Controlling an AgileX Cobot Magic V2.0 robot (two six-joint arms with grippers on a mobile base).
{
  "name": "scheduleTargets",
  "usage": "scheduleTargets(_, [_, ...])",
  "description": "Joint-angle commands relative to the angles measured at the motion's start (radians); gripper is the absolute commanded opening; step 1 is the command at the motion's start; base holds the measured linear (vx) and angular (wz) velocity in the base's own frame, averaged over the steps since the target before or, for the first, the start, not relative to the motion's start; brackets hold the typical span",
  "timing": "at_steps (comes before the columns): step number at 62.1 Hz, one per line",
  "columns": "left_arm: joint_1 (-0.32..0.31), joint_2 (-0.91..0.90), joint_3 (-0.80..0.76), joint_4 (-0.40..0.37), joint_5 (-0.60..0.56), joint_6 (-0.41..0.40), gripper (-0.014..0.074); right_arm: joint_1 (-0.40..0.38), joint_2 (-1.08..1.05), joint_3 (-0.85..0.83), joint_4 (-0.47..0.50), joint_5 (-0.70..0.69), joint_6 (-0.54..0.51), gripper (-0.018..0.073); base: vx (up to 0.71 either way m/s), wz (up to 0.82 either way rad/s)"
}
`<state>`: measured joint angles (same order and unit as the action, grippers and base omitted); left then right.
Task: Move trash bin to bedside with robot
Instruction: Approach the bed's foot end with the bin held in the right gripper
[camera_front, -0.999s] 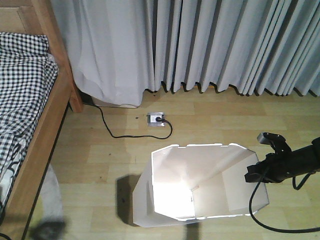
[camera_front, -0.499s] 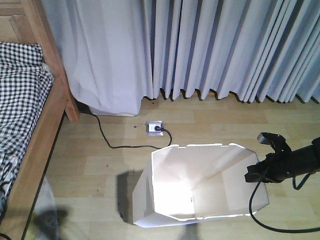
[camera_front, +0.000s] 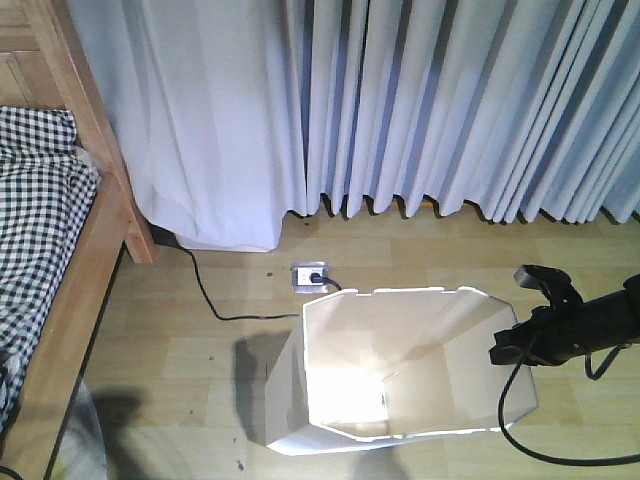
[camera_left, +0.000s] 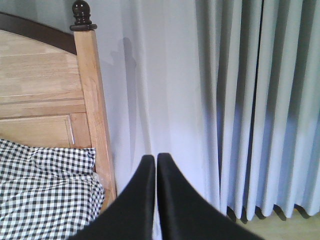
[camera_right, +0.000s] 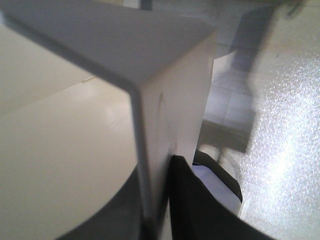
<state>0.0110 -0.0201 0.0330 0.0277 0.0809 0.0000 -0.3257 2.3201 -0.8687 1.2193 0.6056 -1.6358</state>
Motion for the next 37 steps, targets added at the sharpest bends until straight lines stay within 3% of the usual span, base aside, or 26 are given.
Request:
scheduleTargets(1, [-0.006,-0.005,0.012,-0.009,-0.074,-0.014,-0.0006,-0.004,-0.070,-0.009,0.048,0.232,0.002,-0.0004,0.13,0.00])
scheduleTargets(37, [-0.006,-0.005,0.012,-0.009,-0.074,-0.014,-0.0006,-0.004,-0.070,-0.009,0.048,0.232,0.002,-0.0004,0.12,0.01])
